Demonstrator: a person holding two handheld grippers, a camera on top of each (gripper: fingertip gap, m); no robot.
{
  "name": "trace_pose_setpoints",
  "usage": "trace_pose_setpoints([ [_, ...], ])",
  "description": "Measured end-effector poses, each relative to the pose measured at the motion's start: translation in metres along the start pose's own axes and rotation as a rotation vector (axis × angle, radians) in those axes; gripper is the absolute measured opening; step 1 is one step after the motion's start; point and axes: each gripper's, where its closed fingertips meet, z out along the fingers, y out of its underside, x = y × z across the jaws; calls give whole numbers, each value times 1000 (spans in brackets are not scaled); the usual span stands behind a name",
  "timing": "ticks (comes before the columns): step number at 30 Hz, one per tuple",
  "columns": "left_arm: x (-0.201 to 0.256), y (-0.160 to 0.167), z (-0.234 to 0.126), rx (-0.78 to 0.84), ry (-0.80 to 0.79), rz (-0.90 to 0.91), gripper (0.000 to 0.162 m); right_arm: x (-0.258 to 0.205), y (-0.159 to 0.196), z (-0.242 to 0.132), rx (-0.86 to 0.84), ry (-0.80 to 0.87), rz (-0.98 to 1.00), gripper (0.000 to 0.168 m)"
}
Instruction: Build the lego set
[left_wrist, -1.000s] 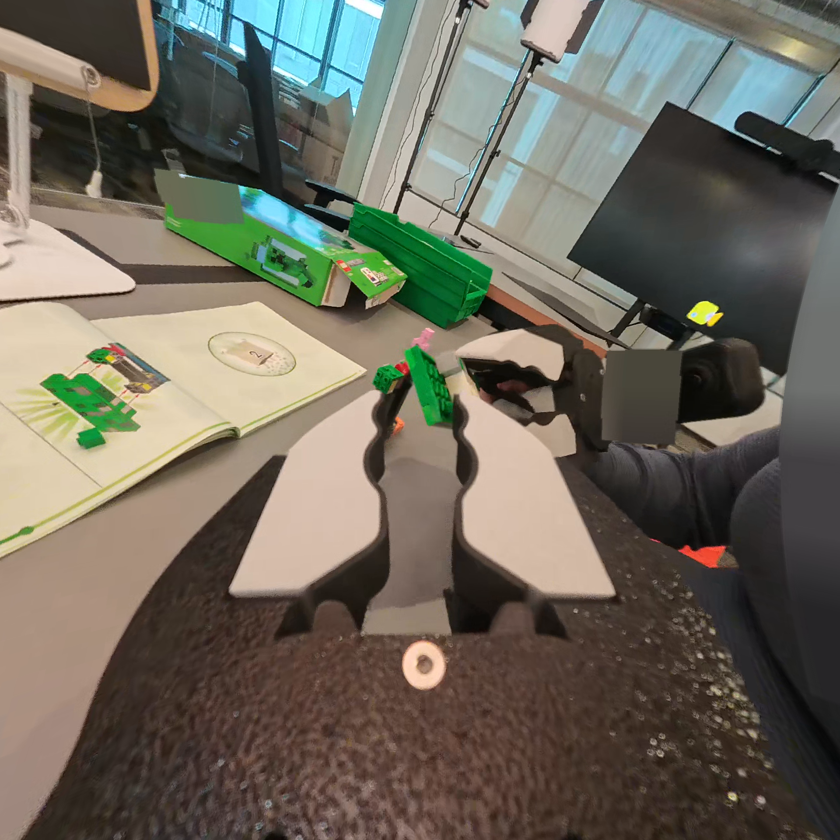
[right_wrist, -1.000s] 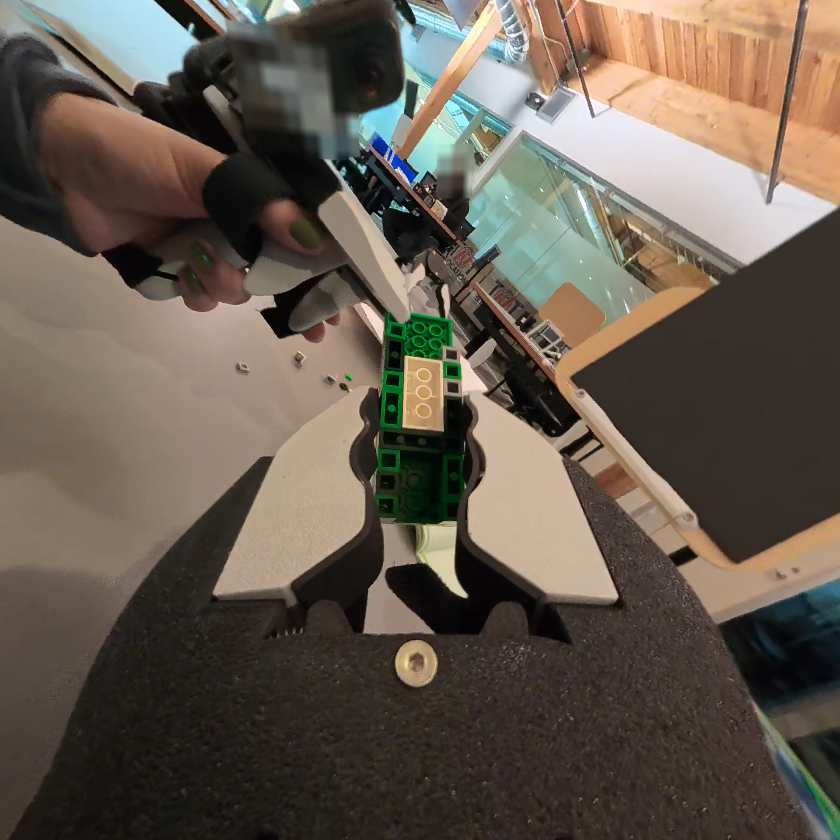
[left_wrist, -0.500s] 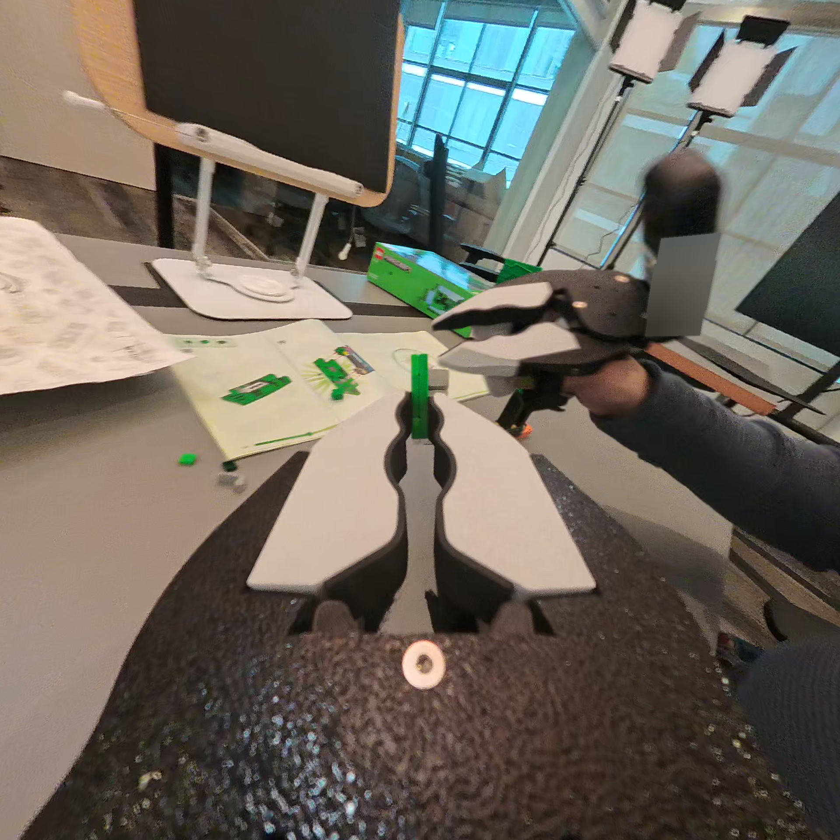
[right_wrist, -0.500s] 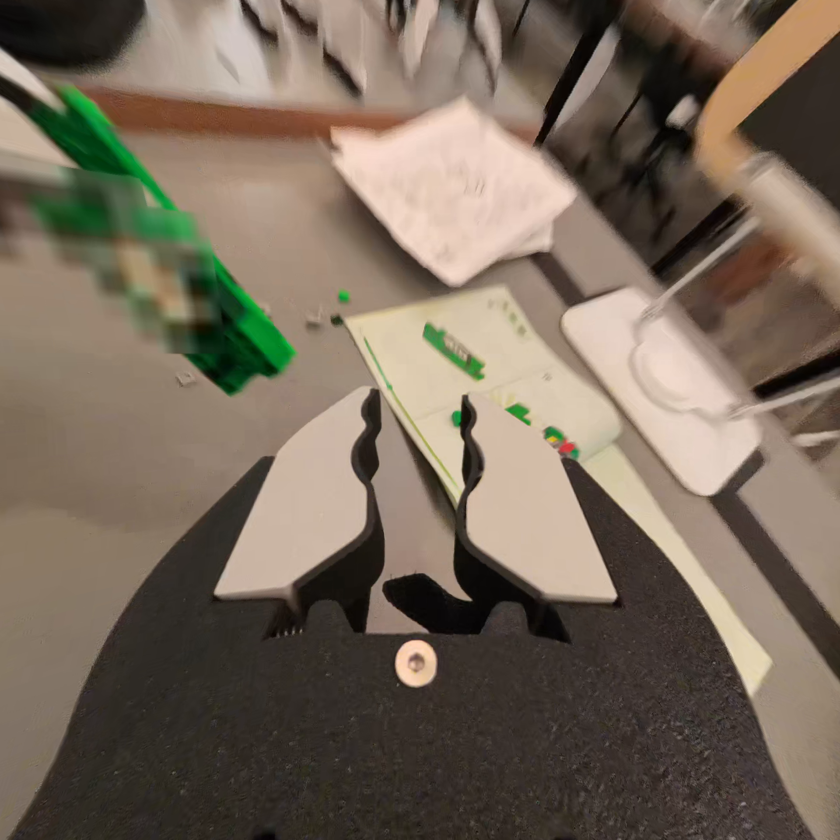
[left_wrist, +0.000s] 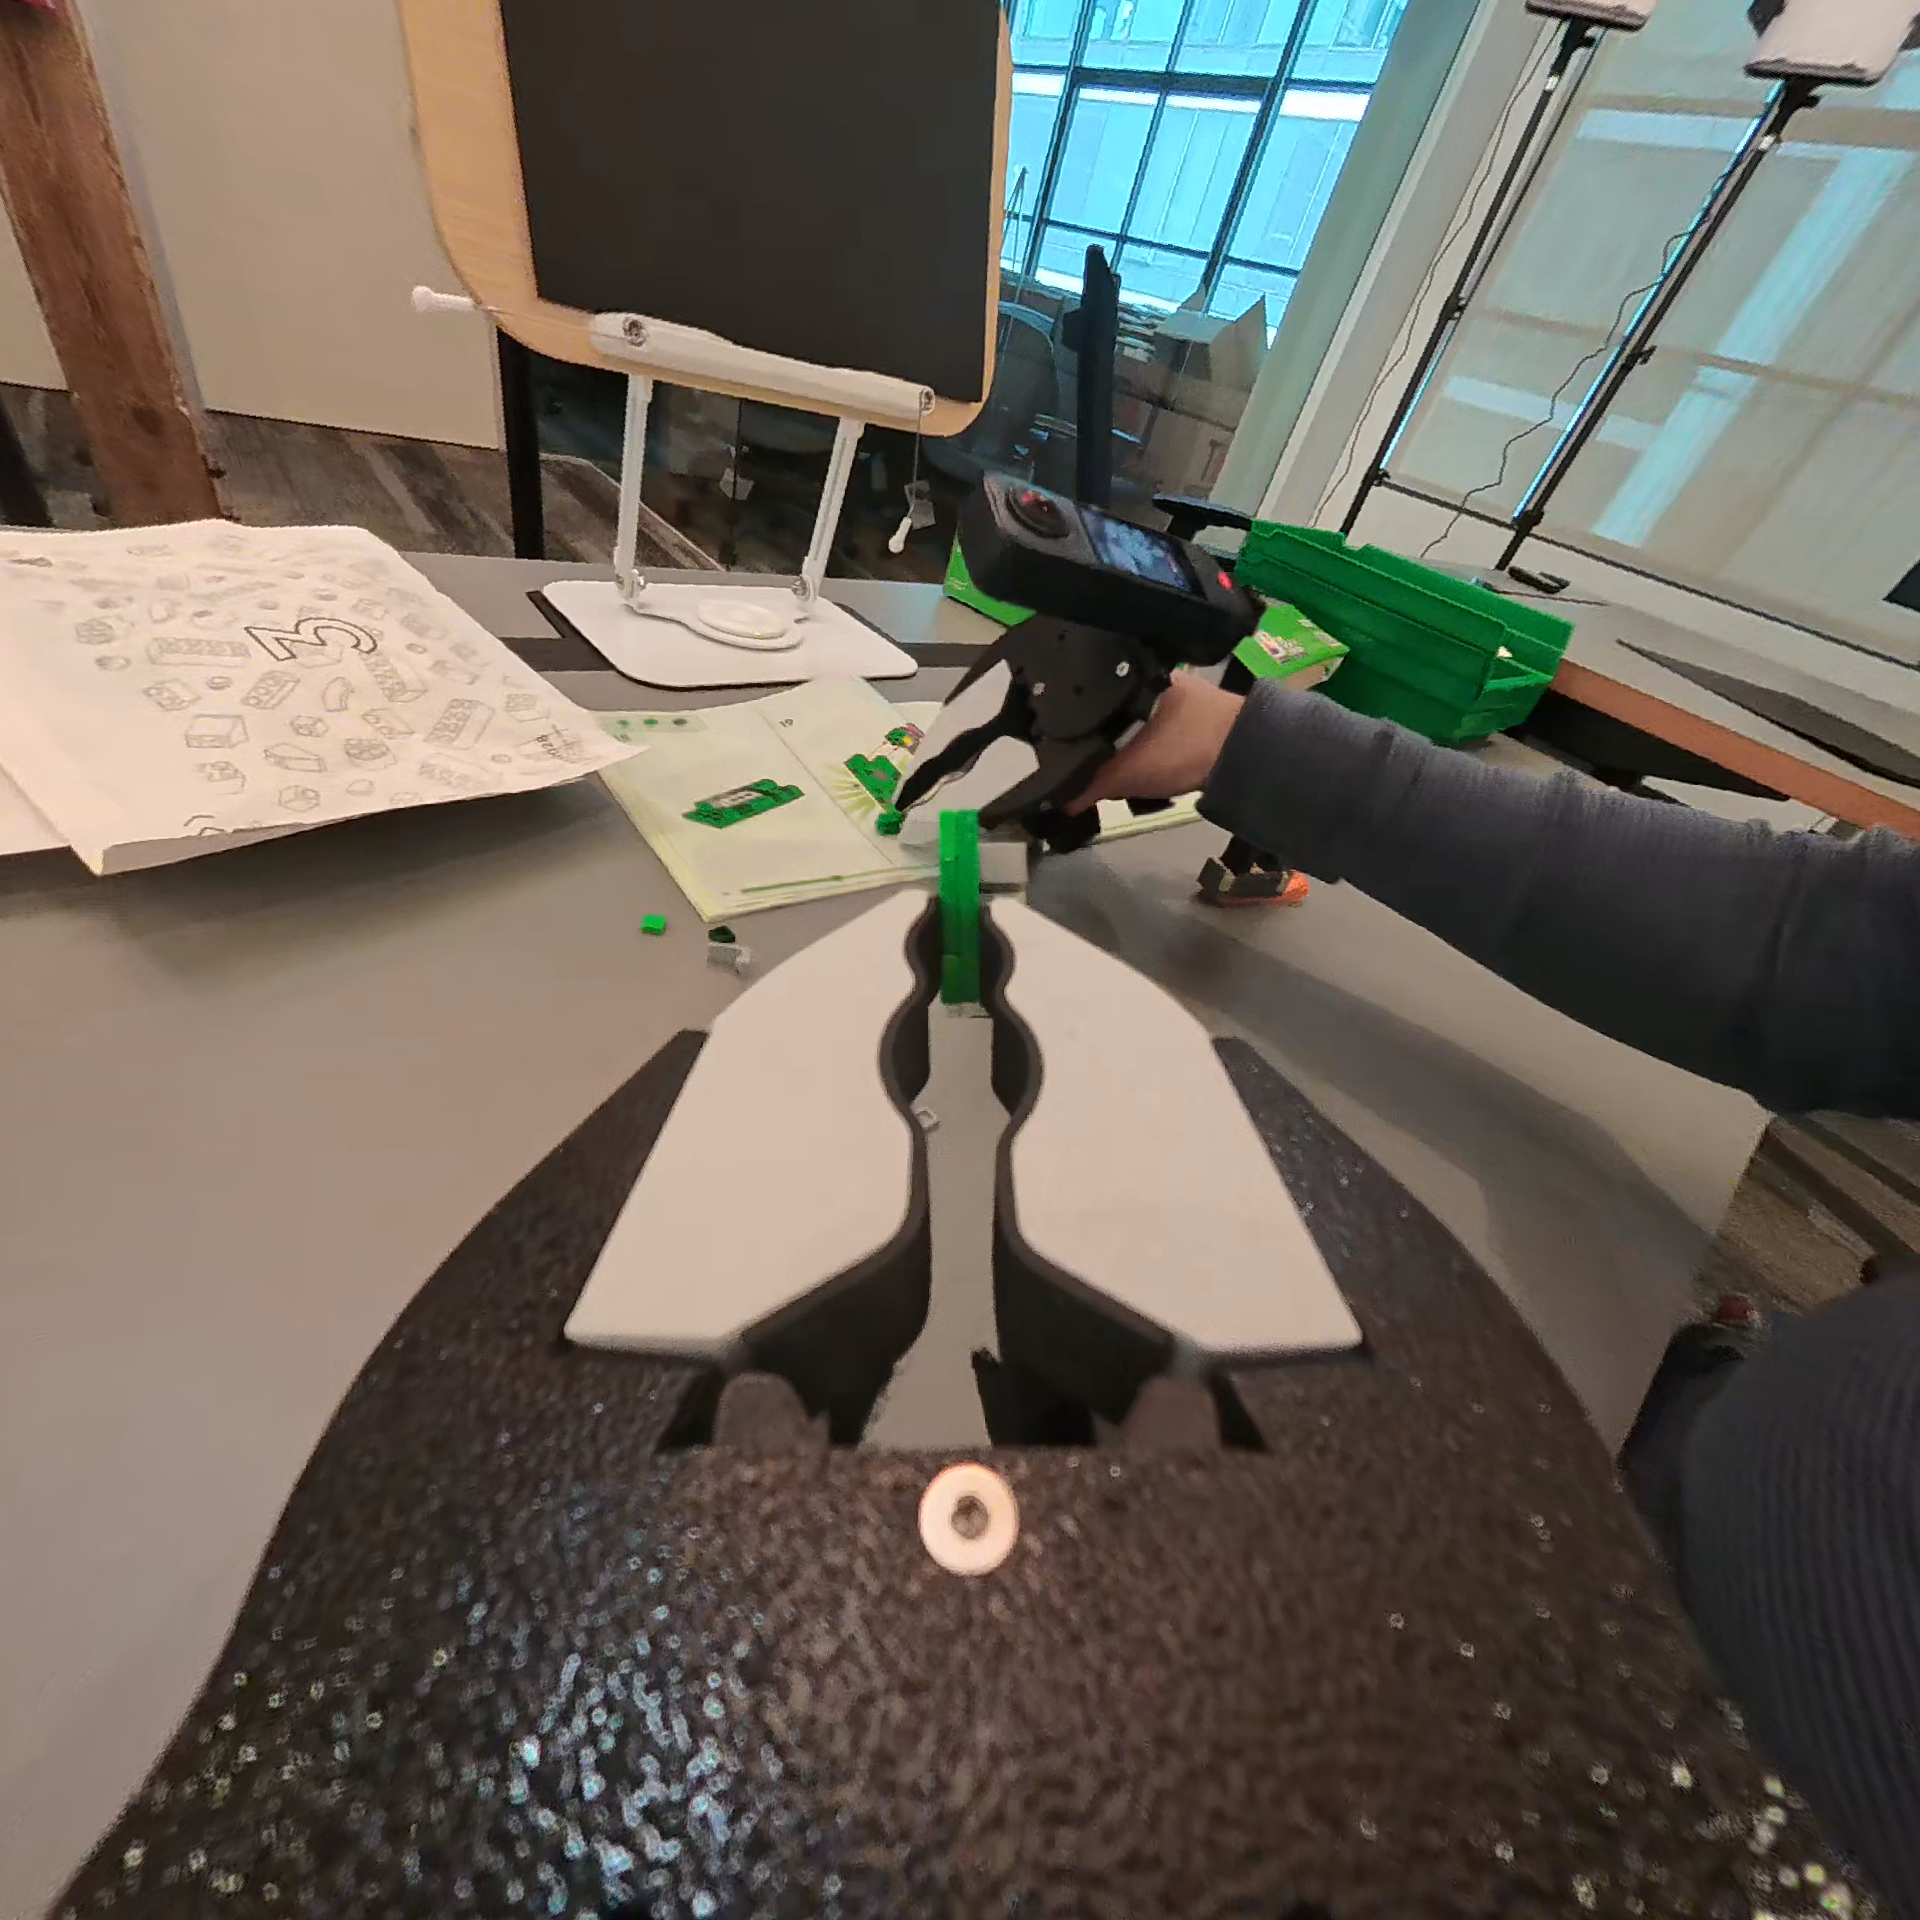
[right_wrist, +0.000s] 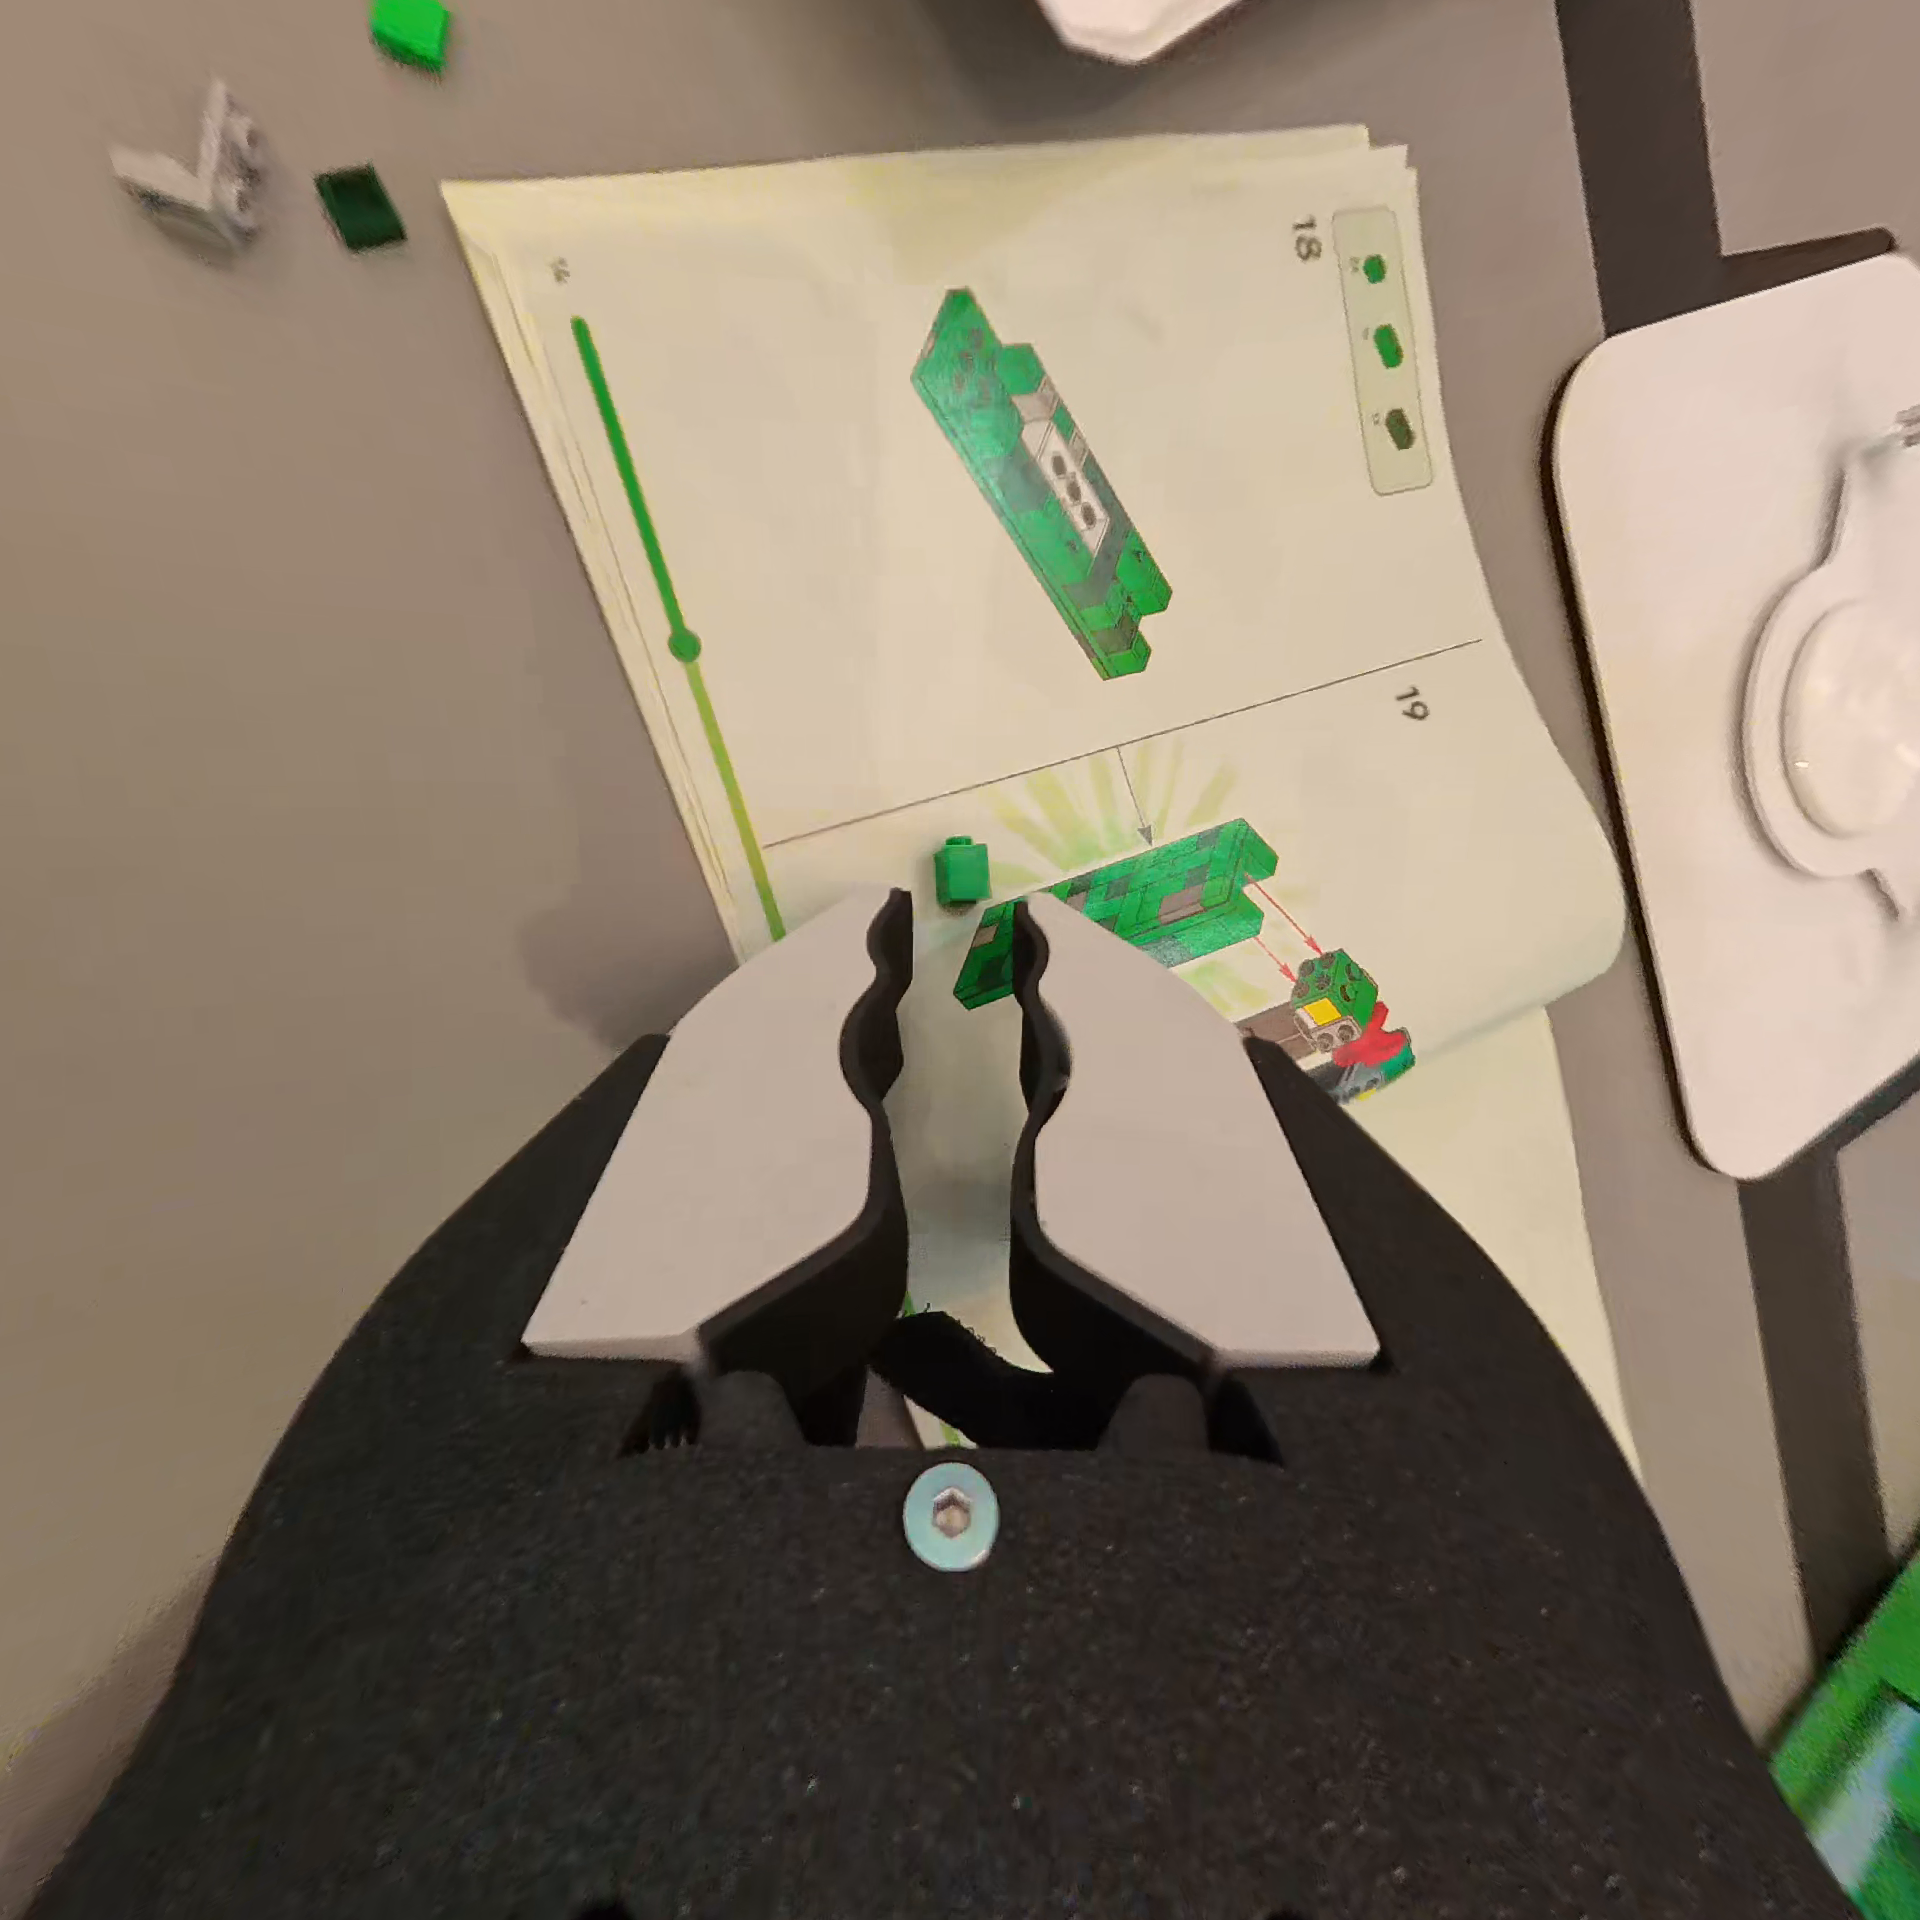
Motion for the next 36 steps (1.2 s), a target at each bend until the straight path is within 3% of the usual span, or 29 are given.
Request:
trace_pose_setpoints([
  [11, 8, 5, 8, -45, 61, 45, 6, 9, -6, 8, 49, -108, 80, 16],
  [25, 20, 11, 15, -71, 87, 59, 6, 13, -15, 7, 96, -119, 107, 7],
  [29, 19, 1, 31, -67, 11, 101, 5, 0, -33, -31, 232, -55, 75, 8],
  [36, 43, -7, 88, -105, -29, 214, 5, -55, -52, -149, 474, 106, -28, 7],
])
